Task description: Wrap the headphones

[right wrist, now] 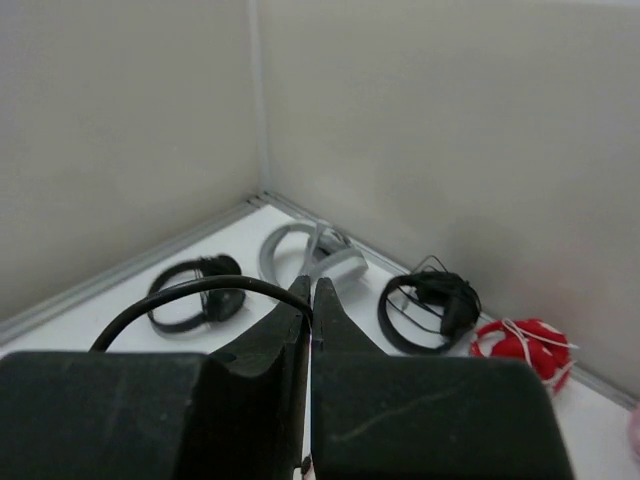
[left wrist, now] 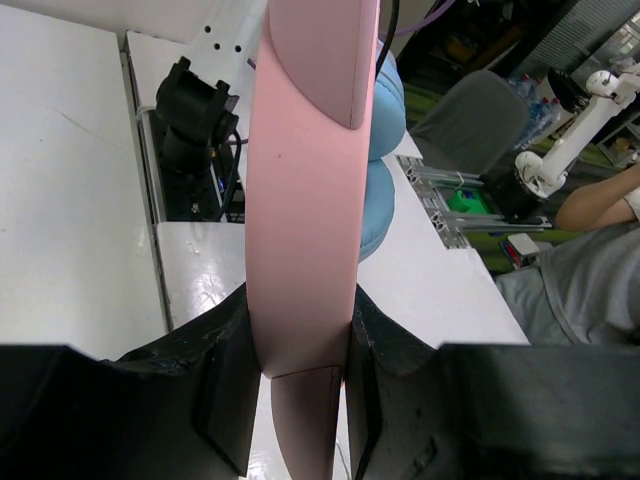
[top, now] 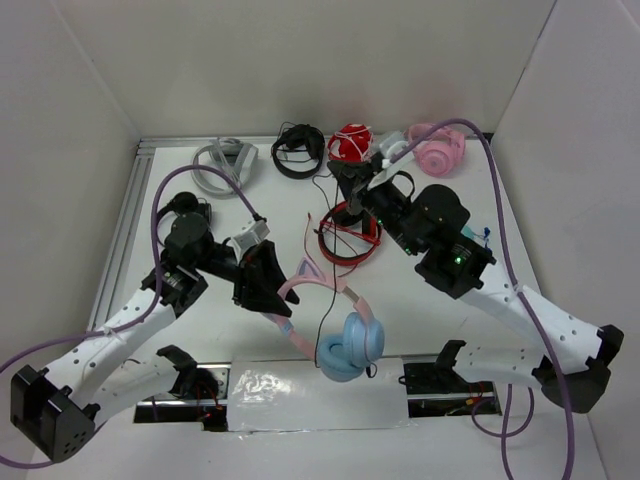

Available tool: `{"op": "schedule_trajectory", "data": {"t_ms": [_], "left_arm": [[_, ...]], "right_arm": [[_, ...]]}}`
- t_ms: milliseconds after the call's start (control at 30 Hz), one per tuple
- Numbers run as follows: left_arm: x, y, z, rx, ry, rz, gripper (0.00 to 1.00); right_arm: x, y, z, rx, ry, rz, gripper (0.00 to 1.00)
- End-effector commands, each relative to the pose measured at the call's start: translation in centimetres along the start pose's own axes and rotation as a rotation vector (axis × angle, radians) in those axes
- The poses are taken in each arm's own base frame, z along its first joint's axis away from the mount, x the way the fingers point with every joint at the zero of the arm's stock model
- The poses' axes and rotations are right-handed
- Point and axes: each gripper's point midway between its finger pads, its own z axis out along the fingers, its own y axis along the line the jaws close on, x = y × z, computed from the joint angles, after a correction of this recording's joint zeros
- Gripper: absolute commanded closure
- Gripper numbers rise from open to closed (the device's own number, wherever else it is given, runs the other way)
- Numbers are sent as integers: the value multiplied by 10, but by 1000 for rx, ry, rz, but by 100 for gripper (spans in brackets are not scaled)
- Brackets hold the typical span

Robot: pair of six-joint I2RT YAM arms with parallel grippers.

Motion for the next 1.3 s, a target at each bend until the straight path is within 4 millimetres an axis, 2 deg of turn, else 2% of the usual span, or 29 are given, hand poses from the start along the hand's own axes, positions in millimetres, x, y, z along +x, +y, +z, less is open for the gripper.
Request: {"op": "schedule_trajectory", "data": {"t_ms": [0, 33, 167, 233, 267, 300, 367, 400, 567, 633, 733, 767, 833, 967, 1000, 1033, 1167, 1200, 1233, 1267], "left_arm": [[-6, -19, -1, 81, 19, 89, 100], [-4, -20, -1, 85, 21, 89, 100], [-2, -30, -3, 112, 32, 118, 100], [2, -35, -4, 127, 40, 126, 100], [2, -39, -5, 129, 38, 141, 100], [2, -41, -5, 128, 37, 145, 100], [3, -46, -6, 122, 29, 168, 100], [2, -47, -6, 116, 24, 175, 100], [-4, -56, -8, 95, 8, 196, 100], [-6, -58, -8, 82, -2, 207, 100], [-6, -61, -8, 92, 0, 220, 100], [-6, -62, -8, 94, 0, 222, 100], [-7, -65, -9, 108, 5, 234, 100], [-10, -73, -10, 145, 21, 277, 100], [-10, -72, -10, 145, 21, 276, 100], [-14, -76, -10, 148, 22, 288, 100], [-22, -82, -10, 151, 19, 323, 100], [-22, -82, -11, 155, 21, 323, 100], [-24, -85, -11, 162, 23, 338, 100], [-25, -85, -10, 162, 21, 337, 100]], "right_arm": [[-60, -14, -15, -2, -275, 177, 100], [-70, -21, -19, 9, -338, 202, 100], [-61, -51, -29, 100, -373, 290, 100], [-48, -68, -32, 169, -351, 301, 100], [-44, -84, -34, 213, -350, 312, 100], [-31, -91, -35, 233, -329, 317, 100], [-25, -101, -42, 247, -330, 337, 100], [-15, -113, -47, 276, -320, 356, 100], [18, -130, -57, 344, -285, 393, 100], [25, -137, -62, 364, -279, 394, 100], [36, -131, -60, 321, -249, 399, 100], [47, -123, -52, 276, -190, 398, 100], [55, -118, -41, 259, -136, 391, 100], [108, -92, -13, 215, 18, 384, 100], [108, -95, -13, 229, 17, 384, 100], [122, -89, -7, 227, 49, 390, 100], [159, -95, 5, 275, 119, 406, 100], [161, -91, 11, 257, 135, 408, 100], [177, -87, 16, 244, 178, 416, 100], [180, -80, 19, 219, 190, 417, 100]]}}
